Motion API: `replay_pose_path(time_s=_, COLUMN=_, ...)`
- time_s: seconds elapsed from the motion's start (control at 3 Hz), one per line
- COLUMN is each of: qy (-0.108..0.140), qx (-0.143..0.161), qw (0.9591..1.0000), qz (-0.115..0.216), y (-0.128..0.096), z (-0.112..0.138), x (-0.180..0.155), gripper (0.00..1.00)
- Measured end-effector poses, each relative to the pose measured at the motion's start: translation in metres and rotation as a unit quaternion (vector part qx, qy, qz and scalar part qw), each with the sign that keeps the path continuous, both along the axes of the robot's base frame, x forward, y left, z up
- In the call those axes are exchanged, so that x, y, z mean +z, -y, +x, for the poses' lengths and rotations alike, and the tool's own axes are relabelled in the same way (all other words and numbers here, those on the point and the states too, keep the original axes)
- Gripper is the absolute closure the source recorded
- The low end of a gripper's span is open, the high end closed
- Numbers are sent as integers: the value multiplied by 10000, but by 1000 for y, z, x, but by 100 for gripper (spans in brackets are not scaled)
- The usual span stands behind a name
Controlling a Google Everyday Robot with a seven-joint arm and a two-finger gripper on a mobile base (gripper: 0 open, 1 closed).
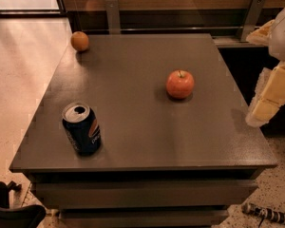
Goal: Knock pepsi can over
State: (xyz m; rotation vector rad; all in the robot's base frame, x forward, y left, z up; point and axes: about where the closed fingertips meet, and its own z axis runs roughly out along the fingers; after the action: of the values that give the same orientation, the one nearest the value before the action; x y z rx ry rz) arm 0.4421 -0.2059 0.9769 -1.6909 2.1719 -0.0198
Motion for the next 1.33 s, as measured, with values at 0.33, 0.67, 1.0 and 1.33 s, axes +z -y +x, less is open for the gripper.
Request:
replay_pose_path(time_s=0.33, qy=-76, qx=184, qw=9976, qz=665, y=-16, z=3, x=-23, gripper=0)
replay_pose_path(time_s=0.67, qy=222, qx=365, qw=9796, qz=1965, y=-59, z=12, x=-50, gripper=0)
replay_pose_path(time_s=1.0, qy=387, qx=599, qw=9536, qz=2924, y=-101, z=11, x=-55, gripper=0)
replay_pose_path(time_s=1.33, qy=416, qx=903, qw=9147, qz=3917, y=-145, z=4, x=-38, gripper=0)
